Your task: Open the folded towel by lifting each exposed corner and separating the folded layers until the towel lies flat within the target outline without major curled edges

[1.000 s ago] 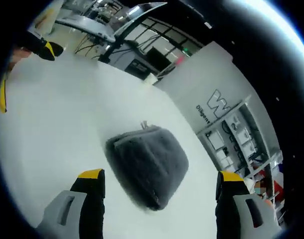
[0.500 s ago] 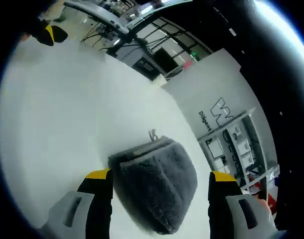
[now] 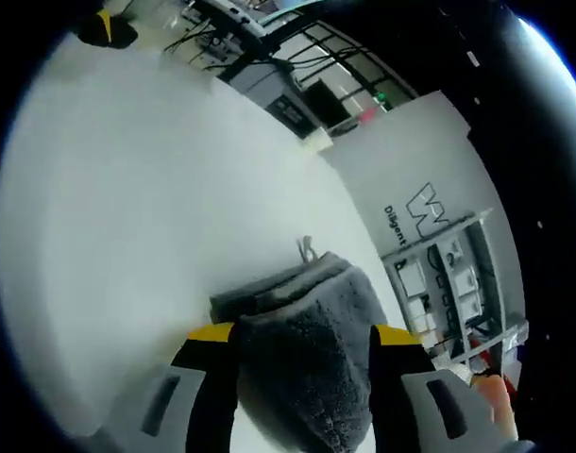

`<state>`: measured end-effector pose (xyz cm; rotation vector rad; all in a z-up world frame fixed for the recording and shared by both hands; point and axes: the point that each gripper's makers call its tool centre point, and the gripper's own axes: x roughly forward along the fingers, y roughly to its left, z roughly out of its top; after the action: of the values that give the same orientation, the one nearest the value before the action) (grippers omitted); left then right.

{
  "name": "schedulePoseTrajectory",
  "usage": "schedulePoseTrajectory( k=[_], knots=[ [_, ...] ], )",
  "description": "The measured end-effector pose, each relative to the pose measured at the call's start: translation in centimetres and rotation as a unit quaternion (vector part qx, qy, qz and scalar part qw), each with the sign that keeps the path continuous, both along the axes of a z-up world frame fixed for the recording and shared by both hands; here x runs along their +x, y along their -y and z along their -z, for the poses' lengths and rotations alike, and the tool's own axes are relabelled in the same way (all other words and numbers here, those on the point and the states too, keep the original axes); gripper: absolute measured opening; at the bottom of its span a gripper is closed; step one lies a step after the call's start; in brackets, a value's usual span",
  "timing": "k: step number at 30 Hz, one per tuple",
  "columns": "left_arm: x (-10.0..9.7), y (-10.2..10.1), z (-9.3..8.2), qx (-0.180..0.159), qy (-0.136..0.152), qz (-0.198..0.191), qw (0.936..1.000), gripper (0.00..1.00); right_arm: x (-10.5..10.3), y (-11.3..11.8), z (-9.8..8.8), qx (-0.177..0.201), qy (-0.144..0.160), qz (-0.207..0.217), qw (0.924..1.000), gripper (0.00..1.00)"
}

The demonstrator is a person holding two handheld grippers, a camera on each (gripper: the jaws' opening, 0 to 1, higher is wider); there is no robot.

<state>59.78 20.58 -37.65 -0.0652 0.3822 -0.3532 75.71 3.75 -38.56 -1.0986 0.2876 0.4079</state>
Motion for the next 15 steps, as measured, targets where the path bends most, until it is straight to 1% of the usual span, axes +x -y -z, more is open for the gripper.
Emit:
schedulePoseTrajectory(
  k=[3, 4, 5, 6, 8, 12, 15],
  knots=[
    [0.0, -0.2, -0.1, -0.001, 0.002, -0.002, 1.0, 1.0, 0.1, -0.2, 0.5, -0.003, -0.011, -0.005, 0.9999, 0.41],
    [-0.1, -0.3, -0.2, -0.002, 0.003, -0.003, 1.0, 1.0, -0.1, -0.3, 0.8, 0.006, -0.024, -0.004, 0.9997, 0.36],
    [-0.1, -0.3, -0.2, -0.002, 0.003, -0.003, 1.0, 1.0, -0.2, -0.3, 0.9, 0.01, -0.029, -0.004, 0.9995, 0.33],
    [-0.1, -0.4, -0.2, -0.003, 0.004, -0.003, 1.0, 1.0, -0.5, -0.4, 1.4, 0.031, -0.053, 0.001, 0.9981, 0.3],
    [-0.2, -0.5, -0.3, -0.003, 0.004, -0.003, 1.0, 1.0, -0.6, -0.3, 1.6, 0.052, -0.07, 0.005, 0.9962, 0.25],
    [-0.3, -0.8, -0.4, -0.006, 0.006, -0.007, 0.9999, 1.0, -0.4, -0.3, 1.4, 0.052, -0.073, 0.001, 0.9959, 0.21],
    [-0.3, -1.0, -0.3, -0.005, 0.006, -0.01, 0.9999, 1.0, -0.6, -0.2, 1.2, 0.06, -0.08, -0.001, 0.995, 0.19]
  ],
)
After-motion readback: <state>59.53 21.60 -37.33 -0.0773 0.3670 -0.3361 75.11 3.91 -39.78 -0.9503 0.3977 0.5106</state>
